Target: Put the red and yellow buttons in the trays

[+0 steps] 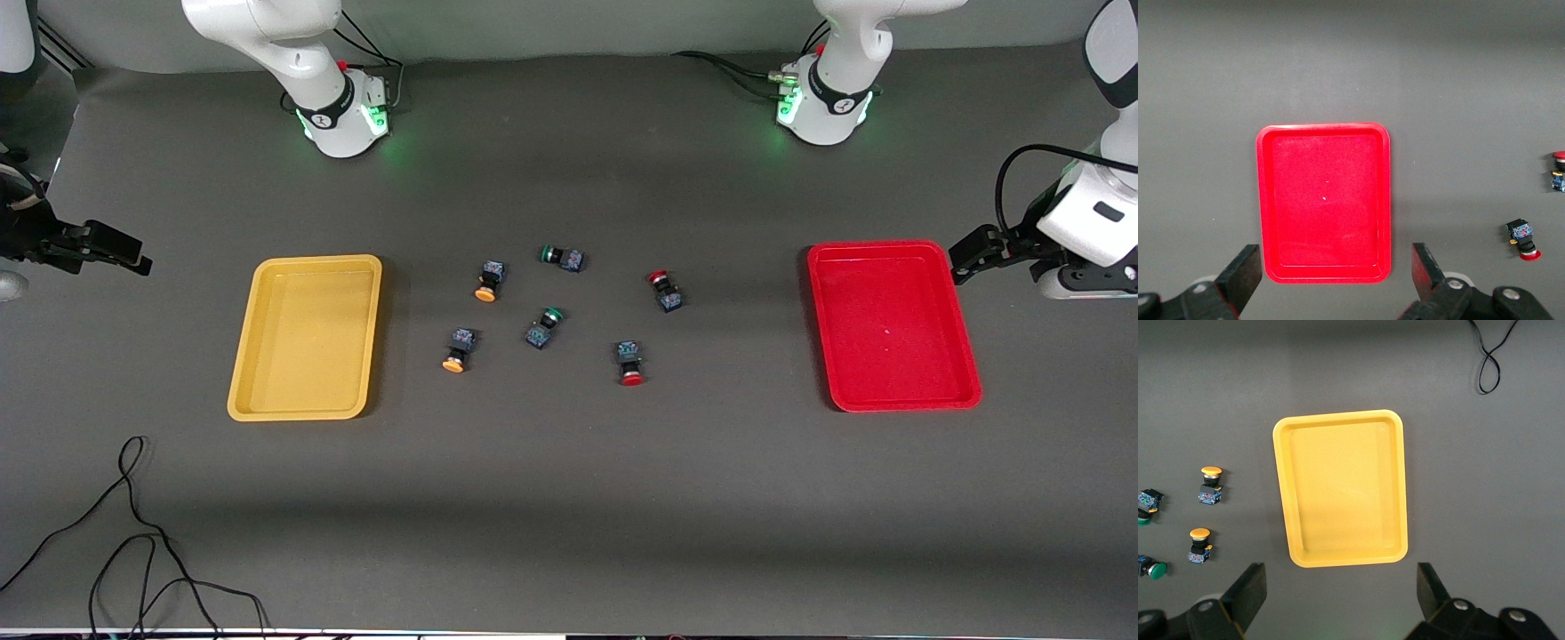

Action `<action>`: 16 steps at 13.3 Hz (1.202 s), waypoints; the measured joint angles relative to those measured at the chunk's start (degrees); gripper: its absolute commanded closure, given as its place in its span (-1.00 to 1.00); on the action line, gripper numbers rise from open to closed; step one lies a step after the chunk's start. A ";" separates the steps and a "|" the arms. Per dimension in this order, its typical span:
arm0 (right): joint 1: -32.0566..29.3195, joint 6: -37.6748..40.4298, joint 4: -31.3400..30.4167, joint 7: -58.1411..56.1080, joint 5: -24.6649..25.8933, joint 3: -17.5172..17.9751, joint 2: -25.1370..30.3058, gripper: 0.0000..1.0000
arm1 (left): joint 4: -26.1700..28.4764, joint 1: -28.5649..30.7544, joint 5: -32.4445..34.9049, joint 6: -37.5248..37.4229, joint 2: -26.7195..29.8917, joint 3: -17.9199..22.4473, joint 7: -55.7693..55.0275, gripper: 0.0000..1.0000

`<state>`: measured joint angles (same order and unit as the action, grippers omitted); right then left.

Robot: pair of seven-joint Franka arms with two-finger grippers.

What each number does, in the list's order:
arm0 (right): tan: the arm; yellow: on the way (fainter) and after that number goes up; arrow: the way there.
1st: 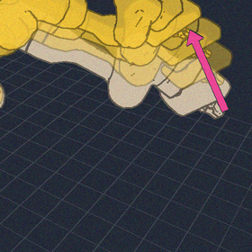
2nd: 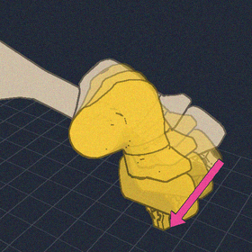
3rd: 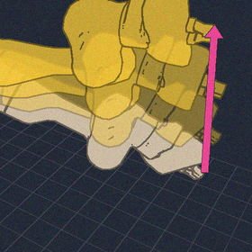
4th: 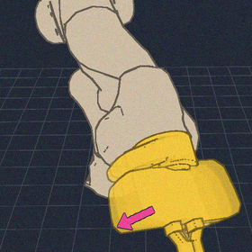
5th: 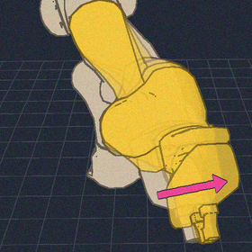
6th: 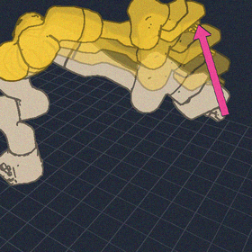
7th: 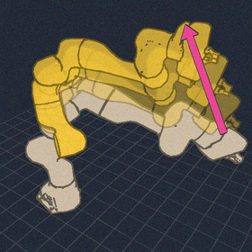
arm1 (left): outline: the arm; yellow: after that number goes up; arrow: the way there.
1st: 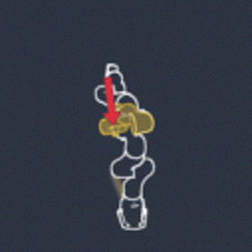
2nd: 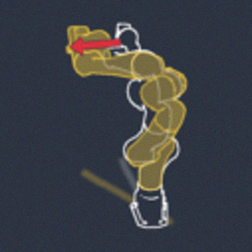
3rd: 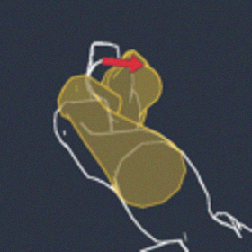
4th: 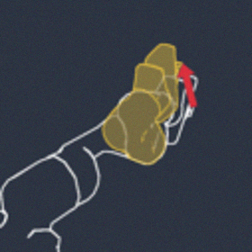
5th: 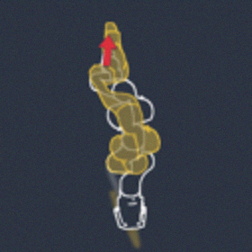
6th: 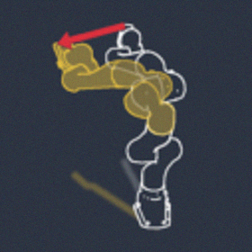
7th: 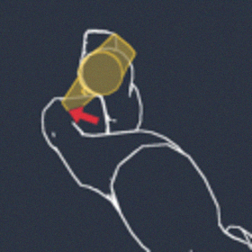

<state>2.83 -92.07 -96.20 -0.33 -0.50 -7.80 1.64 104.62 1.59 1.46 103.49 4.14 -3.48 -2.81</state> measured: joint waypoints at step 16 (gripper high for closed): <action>13.79 -8.20 -10.93 19.40 -4.29 0.87 0.78 -1.00 | 0.29 0.20 0.00 1.89 -0.33 0.38 0.02 -1.00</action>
<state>16.62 -100.26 -107.13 19.07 -4.78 -6.93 2.42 104.91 1.79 1.46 105.38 3.81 -3.10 -2.79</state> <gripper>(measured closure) 0.000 0.000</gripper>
